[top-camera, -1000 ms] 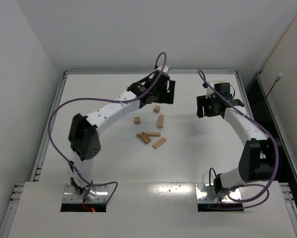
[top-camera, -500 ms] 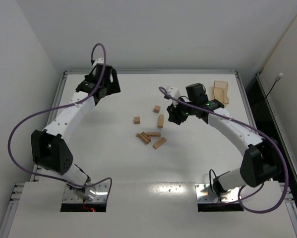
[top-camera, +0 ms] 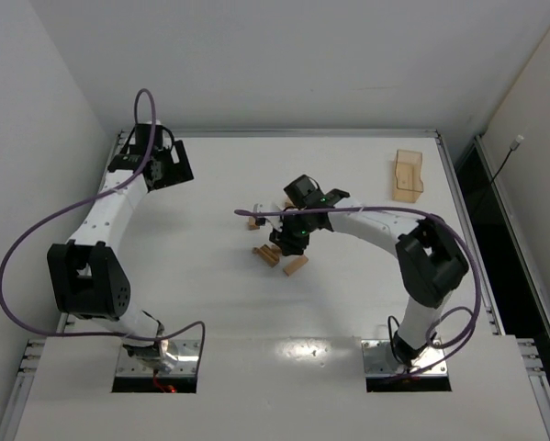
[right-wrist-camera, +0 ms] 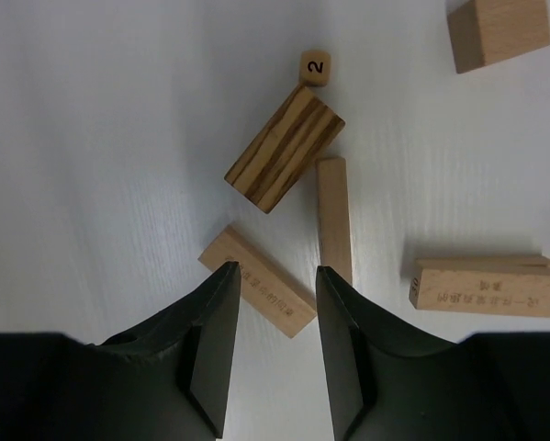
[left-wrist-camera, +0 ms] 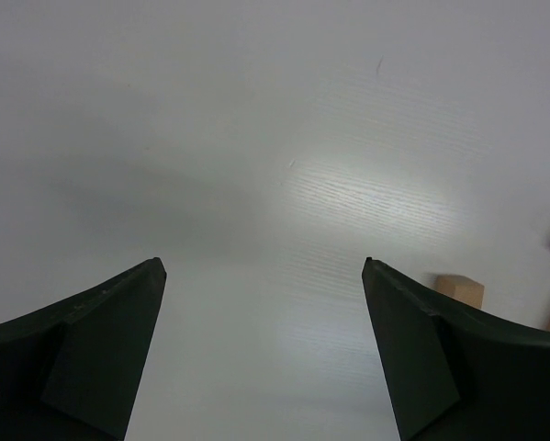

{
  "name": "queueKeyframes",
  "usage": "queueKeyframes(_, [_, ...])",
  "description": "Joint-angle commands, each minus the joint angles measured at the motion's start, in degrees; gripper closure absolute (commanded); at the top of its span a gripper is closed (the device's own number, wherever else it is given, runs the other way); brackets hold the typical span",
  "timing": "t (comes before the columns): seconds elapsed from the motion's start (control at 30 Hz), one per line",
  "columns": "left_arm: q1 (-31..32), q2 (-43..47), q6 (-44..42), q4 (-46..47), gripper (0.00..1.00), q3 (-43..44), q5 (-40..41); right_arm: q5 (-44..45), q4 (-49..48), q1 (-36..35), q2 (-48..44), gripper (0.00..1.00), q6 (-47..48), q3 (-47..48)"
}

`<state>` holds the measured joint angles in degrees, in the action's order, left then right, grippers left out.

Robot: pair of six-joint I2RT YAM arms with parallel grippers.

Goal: Build the wood block tower

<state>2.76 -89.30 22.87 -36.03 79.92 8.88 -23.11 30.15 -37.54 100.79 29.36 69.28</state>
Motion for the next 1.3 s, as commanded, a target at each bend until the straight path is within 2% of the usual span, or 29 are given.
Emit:
queueKeyframes(0.0, [-1.88, 2.55, -0.99, 0.44, 0.13, -0.29, -4.75, 1.93, -2.02, -0.52, 2.65, 0.65, 2.63, 2.88])
queueKeyframes(0.5, [-5.66, -1.67, -0.46, 0.44, 0.13, 0.76, -10.64, 5.18, -3.96, 0.01, 10.91, 0.65, 2.1, 7.8])
queueKeyframes(1.07, [-7.86, -4.92, 0.59, 0.44, 0.13, 1.29, -13.46, 6.24, 3.41, -1.65, 17.32, 0.65, 4.47, 14.12])
queueKeyframes(1.2, [-7.86, -4.92, 0.59, 0.44, 0.13, 1.29, -13.46, 6.76, 4.56, -1.66, 18.56, 0.77, 5.0, 15.44])
queueKeyframes(1.27, [-7.86, -5.44, 0.59, 0.96, 0.13, 1.82, -13.46, 6.77, 5.88, -1.66, 19.08, 0.87, 5.0, 15.97])
